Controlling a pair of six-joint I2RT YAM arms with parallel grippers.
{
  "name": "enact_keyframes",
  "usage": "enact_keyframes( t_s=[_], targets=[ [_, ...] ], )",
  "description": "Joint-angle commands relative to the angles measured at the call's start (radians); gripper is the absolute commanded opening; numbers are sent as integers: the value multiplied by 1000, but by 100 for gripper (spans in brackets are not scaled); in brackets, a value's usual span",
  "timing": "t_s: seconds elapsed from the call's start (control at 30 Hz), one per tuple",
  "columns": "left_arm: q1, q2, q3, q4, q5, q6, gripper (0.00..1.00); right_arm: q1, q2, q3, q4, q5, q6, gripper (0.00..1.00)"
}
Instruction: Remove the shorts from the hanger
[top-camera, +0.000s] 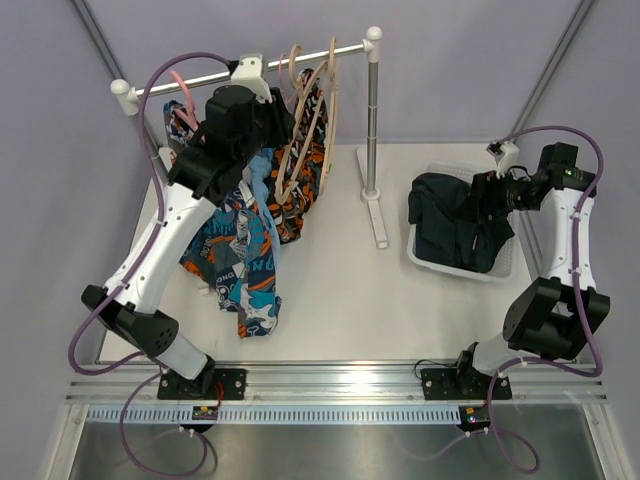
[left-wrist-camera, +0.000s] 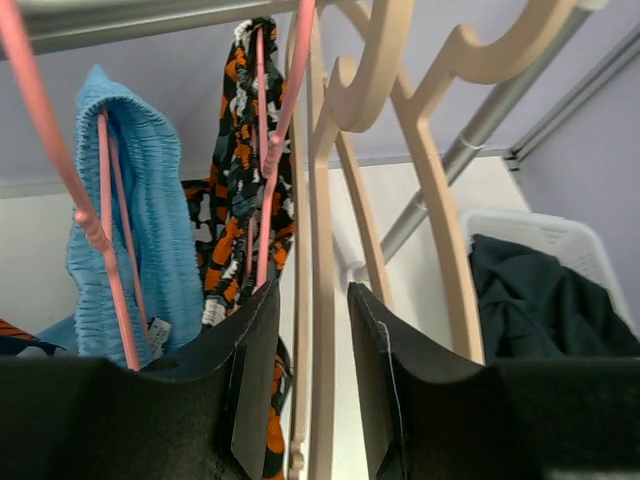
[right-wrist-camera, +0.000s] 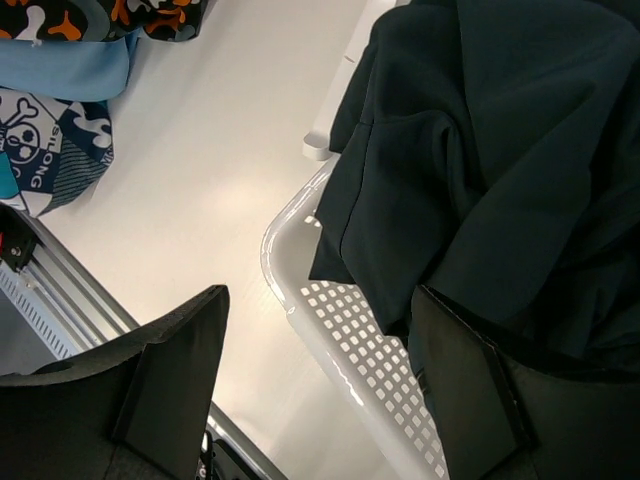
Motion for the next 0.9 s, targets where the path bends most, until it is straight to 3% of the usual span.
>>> enact_keyframes(
  t_s=[0.0,0.63,0.77,0.87],
  targets=[
    [-8,14,82,11,-89,81,37,5,-30,-9,6,-49,7,81],
    [-8,166,154,-29,-115,170,37,5,-35,-26,6,-61,6,81],
    [-8,179,156,-23,-124,170,32,5,-39,-31,6,-63,6,81],
    [-8,183,156,-21,-132,175,22,5,-41,-31,5,-64,6,81]
  ],
)
